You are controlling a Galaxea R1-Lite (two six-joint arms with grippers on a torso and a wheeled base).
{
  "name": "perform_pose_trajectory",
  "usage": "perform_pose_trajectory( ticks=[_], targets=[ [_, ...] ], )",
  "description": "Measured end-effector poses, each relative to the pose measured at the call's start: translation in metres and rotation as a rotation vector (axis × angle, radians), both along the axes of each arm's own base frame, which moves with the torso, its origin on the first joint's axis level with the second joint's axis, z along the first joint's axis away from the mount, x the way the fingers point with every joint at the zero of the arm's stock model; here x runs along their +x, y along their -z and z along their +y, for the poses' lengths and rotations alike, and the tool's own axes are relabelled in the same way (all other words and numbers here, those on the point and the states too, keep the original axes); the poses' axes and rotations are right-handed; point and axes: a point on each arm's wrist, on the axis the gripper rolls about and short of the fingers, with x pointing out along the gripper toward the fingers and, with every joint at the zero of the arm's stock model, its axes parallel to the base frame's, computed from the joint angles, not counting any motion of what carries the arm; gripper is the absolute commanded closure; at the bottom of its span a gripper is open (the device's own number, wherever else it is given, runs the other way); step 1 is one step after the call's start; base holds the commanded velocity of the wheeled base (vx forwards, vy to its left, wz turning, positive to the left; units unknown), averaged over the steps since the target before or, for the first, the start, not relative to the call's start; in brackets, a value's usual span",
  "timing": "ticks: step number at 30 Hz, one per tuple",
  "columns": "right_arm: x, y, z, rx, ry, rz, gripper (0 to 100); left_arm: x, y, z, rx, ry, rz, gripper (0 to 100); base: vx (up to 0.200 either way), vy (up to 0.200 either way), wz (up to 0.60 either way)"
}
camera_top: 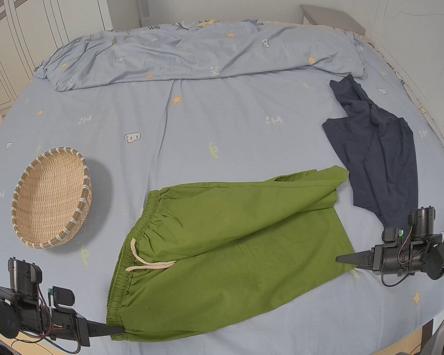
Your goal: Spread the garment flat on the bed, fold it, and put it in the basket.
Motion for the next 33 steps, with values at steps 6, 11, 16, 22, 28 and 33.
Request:
perform_pose_trajectory(
  ticks=[6, 11, 16, 22, 28, 33],
  targets=[
    [0.002, 0.004, -0.006, -0.005, 0.026, 0.014, 100, 0.0, 0.0, 0.0, -0.001, -0.003, 0.001, 100, 0.0, 0.0, 0.0],
    [0.005, 0.008, -0.011, -0.01, 0.045, 0.011, 100, 0.0, 0.0, 0.001, -0.001, -0.008, 0.001, 100, 0.0, 0.0, 0.0],
    [0.005, 0.011, -0.017, -0.009, 0.068, 0.011, 100, 0.0, 0.001, 0.003, -0.001, -0.021, 0.004, 100, 0.0, 0.0, 0.0],
    [-0.002, 0.012, -0.02, -0.019, 0.074, 0.014, 100, 0.004, 0.001, 0.01, 0.002, -0.068, 0.001, 100, 0.0, 0.0, 0.0],
    [-0.024, 0.001, -0.016, -0.041, 0.052, -0.02, 100, 0.009, 0.005, 0.017, 0.026, -0.087, -0.017, 100, 0.0, 0.0, 0.0],
    [-0.057, -0.009, -0.008, -0.057, 0.028, -0.016, 100, 0.01, 0.009, 0.024, 0.053, -0.098, -0.03, 100, 0.0, 0.0, 0.0]
  ],
)
